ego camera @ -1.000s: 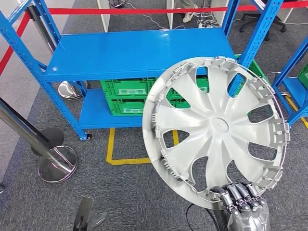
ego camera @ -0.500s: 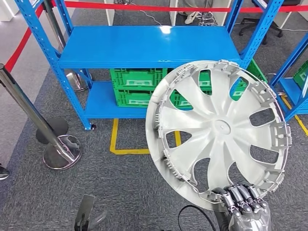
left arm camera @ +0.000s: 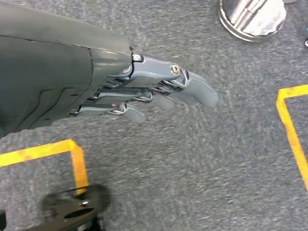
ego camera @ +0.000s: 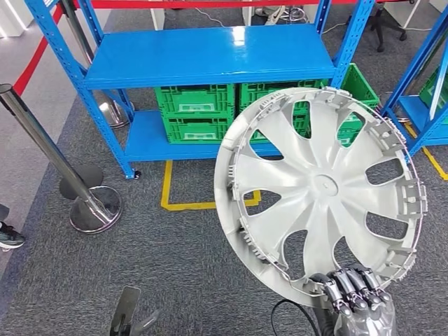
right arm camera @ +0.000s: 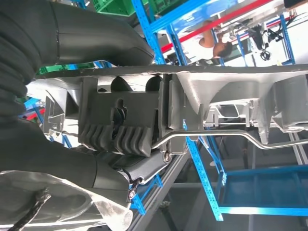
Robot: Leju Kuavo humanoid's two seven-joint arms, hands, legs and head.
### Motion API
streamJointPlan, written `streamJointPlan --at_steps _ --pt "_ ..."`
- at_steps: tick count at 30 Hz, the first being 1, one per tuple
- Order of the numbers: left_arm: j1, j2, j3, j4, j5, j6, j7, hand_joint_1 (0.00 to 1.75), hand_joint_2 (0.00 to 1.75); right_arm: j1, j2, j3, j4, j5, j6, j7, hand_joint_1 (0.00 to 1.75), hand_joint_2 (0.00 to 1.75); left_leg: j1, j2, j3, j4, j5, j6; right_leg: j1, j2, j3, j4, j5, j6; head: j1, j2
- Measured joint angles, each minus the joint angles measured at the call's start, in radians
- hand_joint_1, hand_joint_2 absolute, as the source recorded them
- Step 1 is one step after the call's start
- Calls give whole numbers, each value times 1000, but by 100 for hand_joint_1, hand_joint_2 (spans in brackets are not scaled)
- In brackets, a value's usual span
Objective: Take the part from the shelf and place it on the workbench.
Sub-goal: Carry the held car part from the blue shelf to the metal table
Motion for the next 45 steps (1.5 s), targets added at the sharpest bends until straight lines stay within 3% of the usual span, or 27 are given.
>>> streamJointPlan --at_steps 1,3,5,7,8,10,11,13,15,16,17,19,20,22,24,26,27,30,31,32,33,34,37,40,42,43,45 --pt "0 0 0 0 0 0 0 0 175 0 2 -1 0 0 0 -1 175 175 1 0 -1 52 -13 -2 1 0 -17 5 13 0 0 0" --pt "-1 0 0 0 0 0 0 0 175 2 4 -1 0 0 0 -3 175 175 2 0 33 73 28 -1 2 -1 -58 18 36 2 0 0" --pt "-3 0 0 0 0 0 0 0 175 4 6 -2 -1 0 0 -4 175 175 0 0 129 -35 71 6 4 0 -96 36 54 8 0 0" --pt "-7 1 0 0 0 0 0 0 175 7 7 -4 -2 0 0 -6 175 175 -3 -1 224 -179 53 17 7 -1 -120 49 71 15 1 0" --pt "-9 1 -1 0 0 0 0 0 175 8 8 -5 -3 0 0 -9 175 175 -5 -1 246 -219 40 22 7 -2 -127 52 81 20 1 0" --pt "-9 1 -1 0 0 0 0 0 175 12 11 -11 -5 0 0 -16 175 175 -7 0 239 -239 46 33 5 -3 -137 51 99 30 1 0" --pt "-9 0 -2 0 0 -1 0 0 175 15 13 -14 -6 0 0 -20 175 175 -6 2 227 -240 58 41 3 -1 -143 56 89 35 0 0" --pt "-9 -1 -2 1 0 -1 1 0 175 20 15 -21 -8 0 0 -24 175 175 -2 7 197 -243 86 53 1 4 -167 113 8 45 2 0" --pt "-9 -2 -4 1 0 -1 1 0 175 22 17 -24 -10 0 0 -26 175 175 -3 9 163 -241 114 58 0 6 -194 236 -95 52 5 0" --pt "-9 -2 -4 1 0 -2 1 0 175 22 18 -25 -10 0 0 -27 175 175 -4 11 145 -240 128 57 -1 5 -198 297 -115 54 6 0" --pt "-9 -2 -5 1 0 -2 1 0 175 23 19 -26 -10 0 0 -29 175 175 -4 12 126 -238 142 56 -2 5 -193 338 -108 57 6 0" --pt "-10 -2 -5 1 0 -2 1 0 175 25 21 -26 -10 0 0 -30 175 175 -4 13 87 -232 167 50 -5 5 -139 326 -46 58 6 0" --pt "-10 -2 -5 1 0 -2 1 0 175 27 22 -27 -11 0 0 -31 175 175 -4 13 71 -228 178 46 -6 6 -84 267 -27 57 6 0" --pt "-10 -2 -6 1 0 -2 1 0 175 29 25 -30 -14 0 0 -34 175 175 -7 11 50 -216 194 37 -7 6 46 94 -53 51 5 0" --pt "-11 -2 -6 1 0 -2 1 0 175 32 27 -34 -18 1 0 -38 175 175 -7 9 45 -211 209 27 -2 5 107 -8 -94 40 6 0" --pt "-9 -2 -6 1 0 -2 1 0 175 35 30 -37 -21 1 0 -39 175 175 -2 9 42 -209 213 17 -1 4 98 -12 -88 23 6 -1" --pt "-7 -2 -6 1 0 -3 1 0 175 35 31 -38 -21 1 0 -39 175 175 0 8 37 -195 192 11 -1 3 92 -11 -81 15 3 0" --pt "-2 -2 -6 2 0 -3 1 0 175 41 32 -39 -22 1 0 -37 175 175 3 6 -1 -46 55 -3 -1 2 69 -9 -59 1 -3 0" --pt "-2 -2 -6 2 0 -3 1 0 175 42 33 -39 -22 1 0 -37 175 175 3 6 -15 18 24 -4 1 2 62 -7 -52 0 -3 0" --pt "-1 -2 -6 2 1 -4 1 0 175 43 34 -40 -22 1 0 -37 175 175 3 6 -19 60 16 -4 2 2 56 -4 -48 0 -3 0" --pt "-1 -2 -6 2 1 -4 1 0 175 43 35 -40 -22 1 0 -36 175 175 3 5 -8 66 27 -2 4 3 50 1 -44 0 -3 0" --pt "-1 -2 -6 2 2 -4 1 0 175 44 35 -40 -22 1 0 -36 175 175 3 5 19 33 54 3 6 5 47 7 -43 1 -3 0" --pt "0 1 -6 2 4 -6 0 0 175 44 37 -40 -23 1 0 -35 175 175 -3 -6 118 -135 124 29 10 7 32 21 -43 6 0 0" --pt "3 3 -6 2 6 -8 -1 0 175 45 38 -41 -25 1 0 -34 175 175 -9 -9 127 -175 133 39 6 10 18 26 -37 20 1 0" --pt "-1 2 -6 2 7 -9 -2 0 175 47 38 -42 -28 1 0 -33 175 175 -3 -8 133 -207 128 45 6 10 1 39 -50 29 2 0" --pt "-4 1 -6 2 7 -9 -2 0 175 48 38 -43 -29 1 0 -33 175 175 2 -7 137 -222 127 49 6 10 -17 68 -70 33 4 0" --pt "-4 -1 -6 2 8 -11 -3 0 175 48 38 -44 -32 0 0 -33 175 175 5 -5 137 -232 128 54 2 9 -76 186 -128 42 9 0"
